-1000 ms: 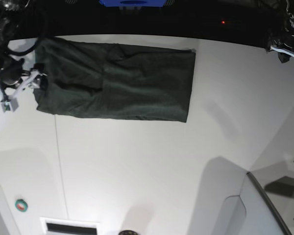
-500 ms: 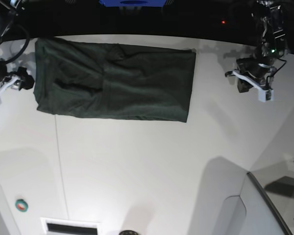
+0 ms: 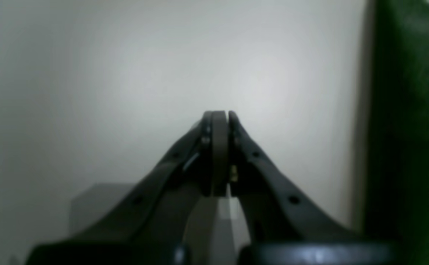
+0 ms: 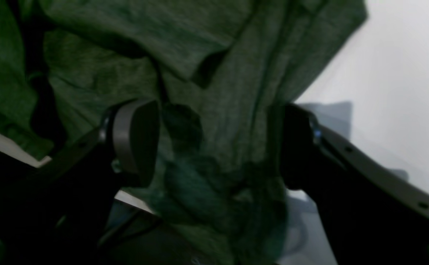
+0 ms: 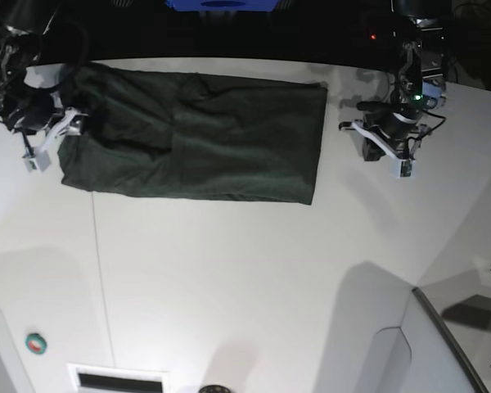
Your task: Layout the t-shirt on the table in an organized manner, then fold the t-shirt properly
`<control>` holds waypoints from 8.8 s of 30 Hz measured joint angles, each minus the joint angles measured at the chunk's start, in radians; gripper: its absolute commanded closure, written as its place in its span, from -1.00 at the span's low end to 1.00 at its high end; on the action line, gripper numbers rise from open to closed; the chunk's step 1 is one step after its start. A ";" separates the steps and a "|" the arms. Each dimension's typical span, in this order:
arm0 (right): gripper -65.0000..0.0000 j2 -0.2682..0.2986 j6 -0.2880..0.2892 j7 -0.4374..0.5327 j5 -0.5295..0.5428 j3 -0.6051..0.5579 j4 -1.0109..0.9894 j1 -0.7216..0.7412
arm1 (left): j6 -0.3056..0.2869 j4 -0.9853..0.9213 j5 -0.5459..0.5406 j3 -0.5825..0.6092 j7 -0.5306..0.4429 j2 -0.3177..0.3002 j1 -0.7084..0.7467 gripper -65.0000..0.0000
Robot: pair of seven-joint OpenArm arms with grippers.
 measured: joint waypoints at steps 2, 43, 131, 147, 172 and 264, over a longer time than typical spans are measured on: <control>-0.41 -0.008 -0.001 0.000 0.005 -0.002 0.000 0.000 | 0.008 -0.013 -0.002 0.044 -0.016 -0.001 -0.013 1.00; 1.00 -0.046 -0.010 -0.146 -0.044 -0.224 0.306 0.001 | -0.003 -0.020 -0.006 0.244 -0.016 0.077 -0.072 1.00; 0.01 -0.177 -0.066 -0.234 -0.045 -0.983 0.278 0.194 | 0.000 0.209 0.012 -0.236 0.032 -0.134 0.303 1.00; 0.93 0.153 -0.294 -0.045 -0.059 -0.685 0.516 -0.120 | -0.008 0.211 0.005 -0.278 0.031 -0.127 0.299 1.00; 0.98 0.139 -0.395 0.018 -0.040 -1.098 0.402 -0.007 | -0.008 0.211 0.005 -0.278 0.031 -0.126 0.307 1.00; 1.00 0.092 -0.673 -0.044 -0.041 -1.062 0.232 0.204 | -0.008 0.190 0.005 -0.286 0.027 -0.118 0.300 1.00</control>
